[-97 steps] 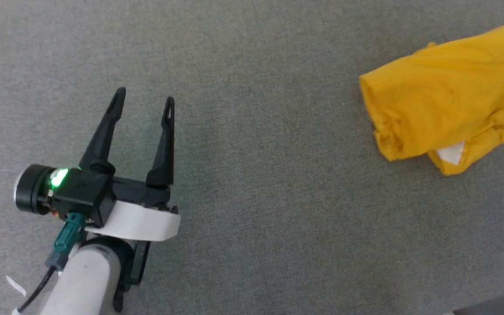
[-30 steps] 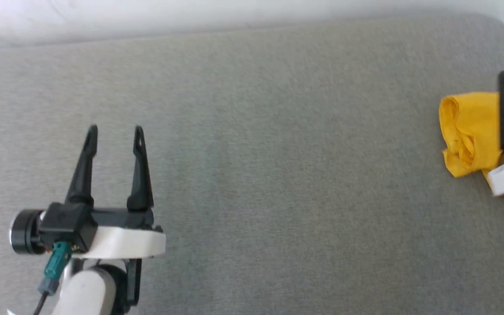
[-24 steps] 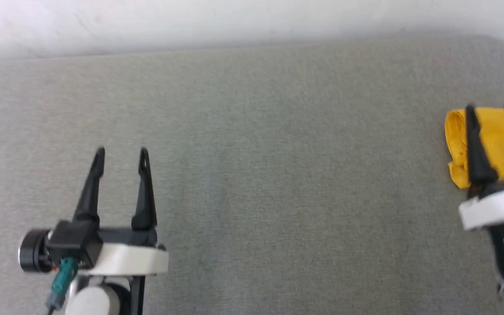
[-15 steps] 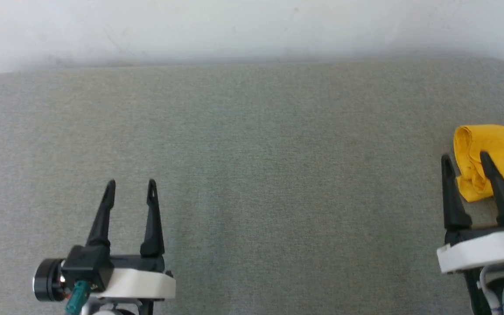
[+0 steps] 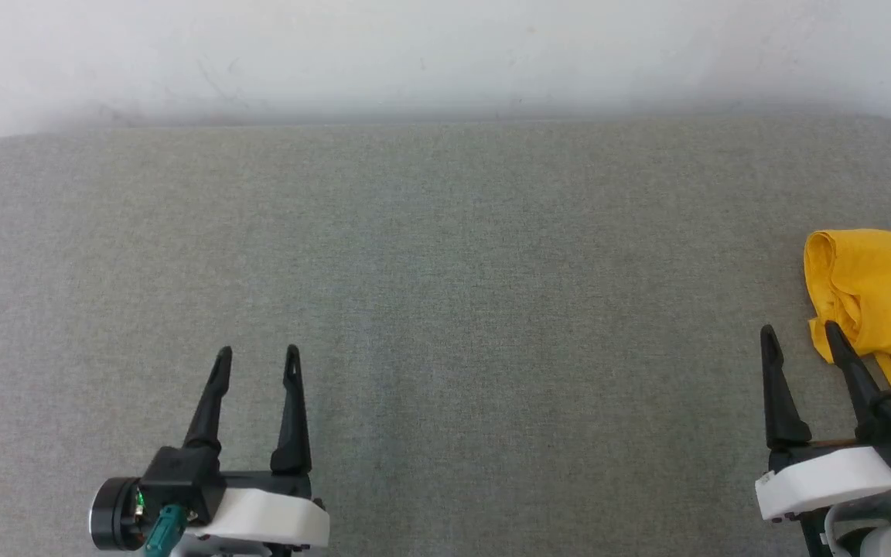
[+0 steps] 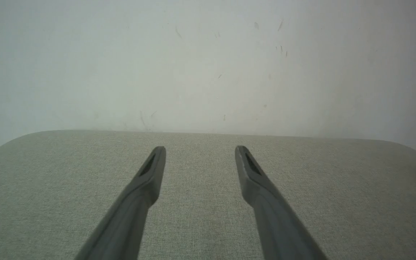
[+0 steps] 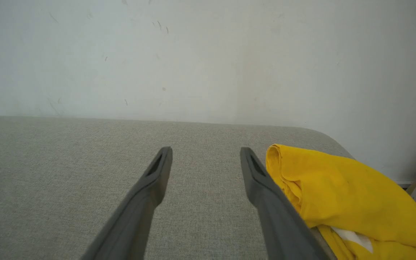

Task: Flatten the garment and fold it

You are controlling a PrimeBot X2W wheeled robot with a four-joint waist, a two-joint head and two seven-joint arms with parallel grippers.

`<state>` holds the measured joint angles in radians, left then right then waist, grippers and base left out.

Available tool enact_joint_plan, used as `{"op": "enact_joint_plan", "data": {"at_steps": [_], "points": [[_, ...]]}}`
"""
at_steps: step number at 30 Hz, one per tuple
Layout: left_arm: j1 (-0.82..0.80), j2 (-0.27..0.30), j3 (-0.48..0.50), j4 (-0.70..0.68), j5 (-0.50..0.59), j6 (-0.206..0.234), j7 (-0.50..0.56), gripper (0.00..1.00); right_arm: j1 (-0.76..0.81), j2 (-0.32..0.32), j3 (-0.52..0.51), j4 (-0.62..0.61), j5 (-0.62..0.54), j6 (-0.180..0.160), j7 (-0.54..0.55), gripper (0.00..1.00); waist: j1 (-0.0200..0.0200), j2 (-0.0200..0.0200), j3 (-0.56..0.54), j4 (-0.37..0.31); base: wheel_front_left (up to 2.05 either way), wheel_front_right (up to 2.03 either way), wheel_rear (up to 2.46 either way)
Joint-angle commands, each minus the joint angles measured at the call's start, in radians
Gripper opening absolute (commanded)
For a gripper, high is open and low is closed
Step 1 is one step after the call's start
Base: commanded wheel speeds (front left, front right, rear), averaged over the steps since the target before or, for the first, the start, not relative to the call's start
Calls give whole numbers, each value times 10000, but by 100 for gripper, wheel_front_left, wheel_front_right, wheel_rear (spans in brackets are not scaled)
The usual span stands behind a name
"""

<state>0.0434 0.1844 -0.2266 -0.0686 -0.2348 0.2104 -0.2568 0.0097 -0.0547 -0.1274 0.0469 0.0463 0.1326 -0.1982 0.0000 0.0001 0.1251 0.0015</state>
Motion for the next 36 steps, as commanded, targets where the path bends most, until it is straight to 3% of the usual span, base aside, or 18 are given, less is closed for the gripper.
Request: {"op": "enact_joint_plan", "data": {"at_steps": [1, 8, 9, 36], "points": [[66, -57, 102, 18, 111, -101, -47, 100, -19, 42, -20, 37, 90, -19, -89, 100, 0, -1, -5, -3, 0, 0, 0], [158, -273, 447, 109, 249, -349, -48, 100, -73, 43, -93, 90, 123, -19, -176, 100, 0, -1, -47, -9, 0, 0, 0], [21, -258, 406, 102, 182, -297, 2, 0, -24, 2, -54, 72, 67, 0, -92, 0, 0, -1, -49, -10, 0, 0, 0], [-72, -453, 739, 223, 572, -641, 504, 0, -37, 4, 220, -37, -37, -2, 339, 0, 0, -1, -282, -11, 0, 0, 0]]}}
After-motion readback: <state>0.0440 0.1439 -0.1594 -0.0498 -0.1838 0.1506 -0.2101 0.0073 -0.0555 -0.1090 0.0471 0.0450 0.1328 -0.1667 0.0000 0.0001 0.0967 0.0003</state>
